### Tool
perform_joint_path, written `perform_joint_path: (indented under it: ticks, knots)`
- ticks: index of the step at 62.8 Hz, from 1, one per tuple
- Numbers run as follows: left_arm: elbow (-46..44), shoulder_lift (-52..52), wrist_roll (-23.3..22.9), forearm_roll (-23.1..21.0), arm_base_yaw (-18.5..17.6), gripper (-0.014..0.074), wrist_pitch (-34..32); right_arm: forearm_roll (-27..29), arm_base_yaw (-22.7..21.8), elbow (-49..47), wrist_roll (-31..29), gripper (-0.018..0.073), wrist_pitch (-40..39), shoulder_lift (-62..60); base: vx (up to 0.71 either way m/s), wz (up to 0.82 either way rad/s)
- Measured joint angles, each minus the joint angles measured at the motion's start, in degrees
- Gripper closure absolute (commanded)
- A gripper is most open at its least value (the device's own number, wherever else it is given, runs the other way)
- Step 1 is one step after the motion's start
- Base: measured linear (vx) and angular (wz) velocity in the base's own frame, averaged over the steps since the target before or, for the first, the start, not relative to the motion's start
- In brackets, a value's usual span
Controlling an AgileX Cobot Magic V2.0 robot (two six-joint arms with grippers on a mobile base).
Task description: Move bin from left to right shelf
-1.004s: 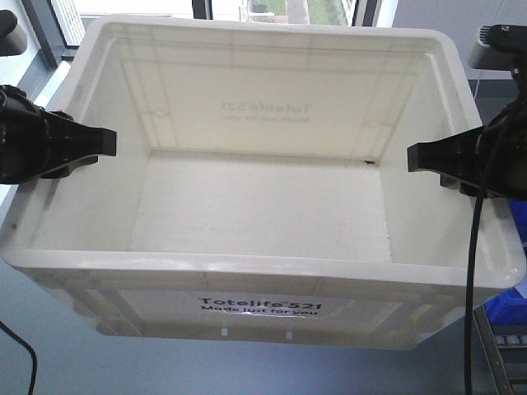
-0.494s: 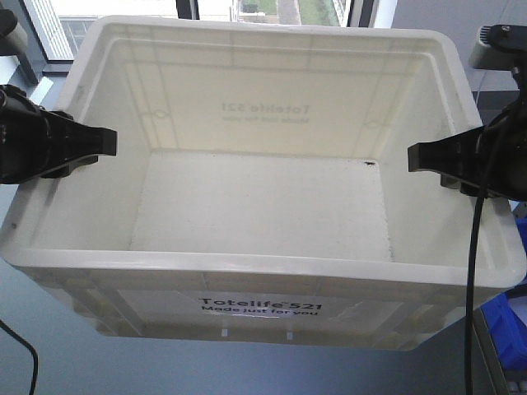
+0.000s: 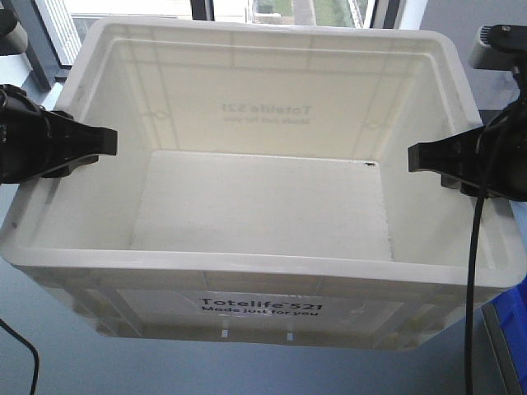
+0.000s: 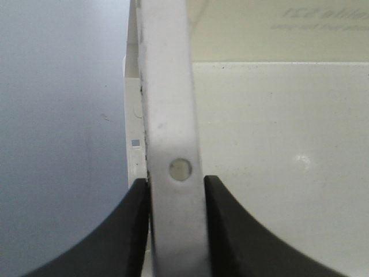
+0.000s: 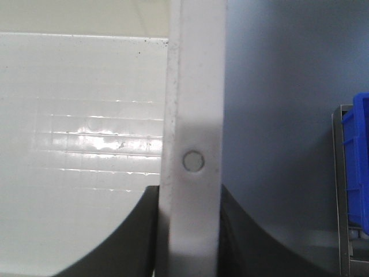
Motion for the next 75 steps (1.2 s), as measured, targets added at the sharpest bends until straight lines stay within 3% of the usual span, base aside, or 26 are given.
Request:
perform_joint_path:
  ticks: [75]
  knots:
    - [0.0, 0.0, 0.1, 0.1, 0.0, 0.0558, 0.0, 0.0, 0.0, 0.0, 0.0, 0.0564, 0.1, 0.0, 0.12, 0.44]
